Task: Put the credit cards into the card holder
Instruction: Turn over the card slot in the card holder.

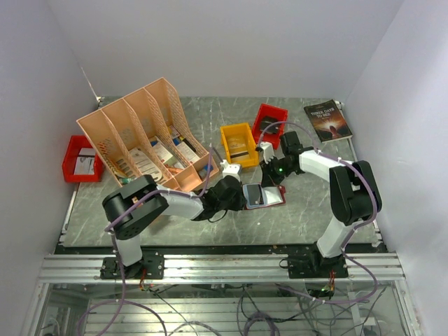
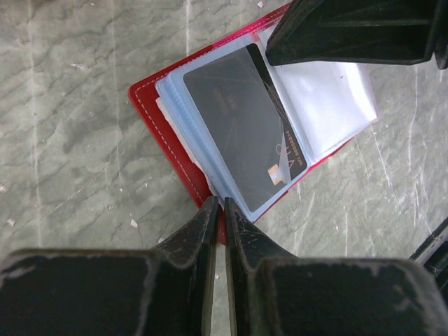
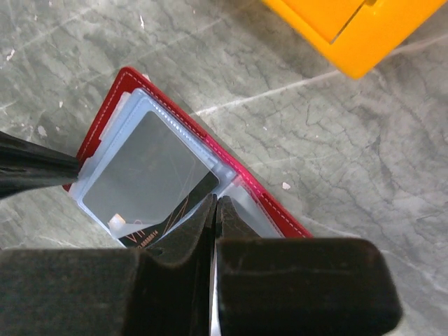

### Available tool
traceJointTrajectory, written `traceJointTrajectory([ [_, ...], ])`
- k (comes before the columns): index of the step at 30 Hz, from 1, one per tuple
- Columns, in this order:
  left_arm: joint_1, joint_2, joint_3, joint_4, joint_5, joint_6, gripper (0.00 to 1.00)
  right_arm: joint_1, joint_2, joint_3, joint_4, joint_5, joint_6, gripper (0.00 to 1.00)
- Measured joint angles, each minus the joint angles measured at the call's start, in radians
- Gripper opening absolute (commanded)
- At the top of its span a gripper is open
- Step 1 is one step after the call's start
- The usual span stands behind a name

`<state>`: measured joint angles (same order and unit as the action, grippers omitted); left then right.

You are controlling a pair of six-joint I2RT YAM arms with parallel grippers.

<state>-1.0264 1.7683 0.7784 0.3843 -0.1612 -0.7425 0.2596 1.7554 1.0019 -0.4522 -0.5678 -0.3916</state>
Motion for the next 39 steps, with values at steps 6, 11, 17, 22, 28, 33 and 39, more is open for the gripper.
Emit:
traceJointTrajectory([
  [6, 0.001, 0.058, 0.04, 0.003, 0.013, -0.002, 0.18, 0.017, 0.013, 0.013, 0.009, 0.0, 0.012, 0.0],
  [11, 0.002, 0.071, 0.053, 0.003, 0.018, -0.002, 0.18, 0.035, 0.02, 0.017, 0.015, 0.008, 0.012, 0.0],
  [17, 0.002, 0.069, 0.055, -0.001, 0.019, -0.002, 0.2, 0.043, 0.025, 0.027, 0.017, 0.019, 0.013, 0.0],
  [22, 0.002, 0.034, 0.043, -0.034, 0.01, 0.002, 0.21, 0.039, 0.009, 0.026, 0.017, 0.022, 0.014, 0.0],
  [28, 0.005, -0.051, -0.011, -0.029, 0.001, -0.008, 0.2, 0.031, -0.031, 0.024, 0.029, -0.001, 0.018, 0.01],
  [33, 0.032, -0.063, -0.061, 0.068, 0.037, -0.063, 0.2, 0.031, -0.012, 0.024, 0.029, -0.023, 0.029, 0.01],
  [39, 0.064, -0.056, -0.09, 0.156, 0.061, -0.129, 0.24, 0.031, 0.024, 0.024, 0.021, -0.027, 0.039, 0.01],
])
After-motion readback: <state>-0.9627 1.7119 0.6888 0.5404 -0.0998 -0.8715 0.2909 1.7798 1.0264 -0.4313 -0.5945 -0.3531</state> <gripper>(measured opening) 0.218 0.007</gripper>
